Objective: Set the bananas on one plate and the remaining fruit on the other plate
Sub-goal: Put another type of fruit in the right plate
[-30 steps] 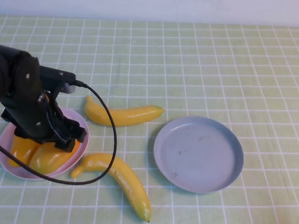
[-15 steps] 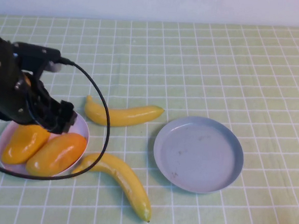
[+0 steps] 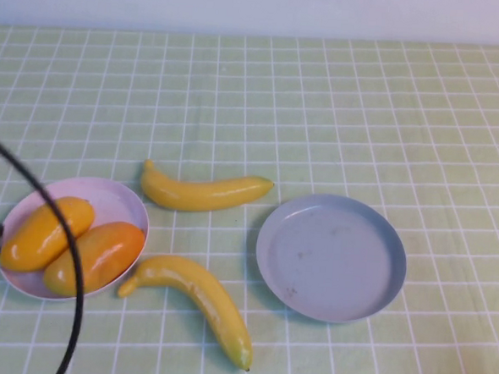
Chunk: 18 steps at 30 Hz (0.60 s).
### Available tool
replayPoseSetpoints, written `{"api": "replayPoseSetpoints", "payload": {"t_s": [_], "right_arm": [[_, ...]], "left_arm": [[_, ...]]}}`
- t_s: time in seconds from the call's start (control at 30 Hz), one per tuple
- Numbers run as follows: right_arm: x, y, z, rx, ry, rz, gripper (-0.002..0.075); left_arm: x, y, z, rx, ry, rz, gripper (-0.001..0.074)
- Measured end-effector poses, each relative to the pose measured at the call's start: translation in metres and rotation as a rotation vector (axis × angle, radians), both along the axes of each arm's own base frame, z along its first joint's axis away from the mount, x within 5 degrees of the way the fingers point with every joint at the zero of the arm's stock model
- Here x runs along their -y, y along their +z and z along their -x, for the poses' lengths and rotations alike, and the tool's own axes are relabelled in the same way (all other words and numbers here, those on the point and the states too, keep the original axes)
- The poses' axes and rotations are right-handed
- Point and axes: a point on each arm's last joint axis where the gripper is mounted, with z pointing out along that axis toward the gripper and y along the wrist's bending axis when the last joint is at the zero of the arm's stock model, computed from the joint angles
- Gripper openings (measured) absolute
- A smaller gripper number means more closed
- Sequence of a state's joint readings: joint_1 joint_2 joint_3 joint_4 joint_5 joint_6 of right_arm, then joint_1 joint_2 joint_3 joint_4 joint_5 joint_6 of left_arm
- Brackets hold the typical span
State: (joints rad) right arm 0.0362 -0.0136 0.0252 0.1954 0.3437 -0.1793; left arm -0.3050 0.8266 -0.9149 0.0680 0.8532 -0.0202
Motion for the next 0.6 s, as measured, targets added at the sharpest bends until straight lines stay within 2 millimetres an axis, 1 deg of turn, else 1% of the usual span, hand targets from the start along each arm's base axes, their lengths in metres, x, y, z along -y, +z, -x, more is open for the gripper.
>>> {"api": "replayPoseSetpoints", "payload": {"t_s": [0.1,0.17,0.3,0.37,0.47,0.6], "right_arm": [[0.0,0.0,0.0,0.0,0.0,0.0,-0.0015],[0.0,0.0,0.0,0.0,0.0,0.0,-0.0015],[0.0,0.0,0.0,0.0,0.0,0.0,-0.0016],[0.0,0.0,0.0,0.0,0.0,0.0,-0.0015],[0.0,0.0,0.0,0.0,0.0,0.0,-0.0015],[0.0,0.0,0.0,0.0,0.0,0.0,-0.0015]], "left_arm": [[-0.009,-0.017,0.03,0.057,-0.003,0.02,0.0004],[-0.014,-0.029,0.045,0.09,-0.004,0.03,0.0004],[-0.021,-0.054,0.067,0.102,-0.004,0.033,0.0004],[-0.024,-0.064,0.074,0.108,0.0,0.025,0.0004],[-0.026,-0.071,0.079,0.113,0.028,0.052,0.0003],[-0.025,-0.076,0.078,0.195,0.026,0.086,0.0003]]}}
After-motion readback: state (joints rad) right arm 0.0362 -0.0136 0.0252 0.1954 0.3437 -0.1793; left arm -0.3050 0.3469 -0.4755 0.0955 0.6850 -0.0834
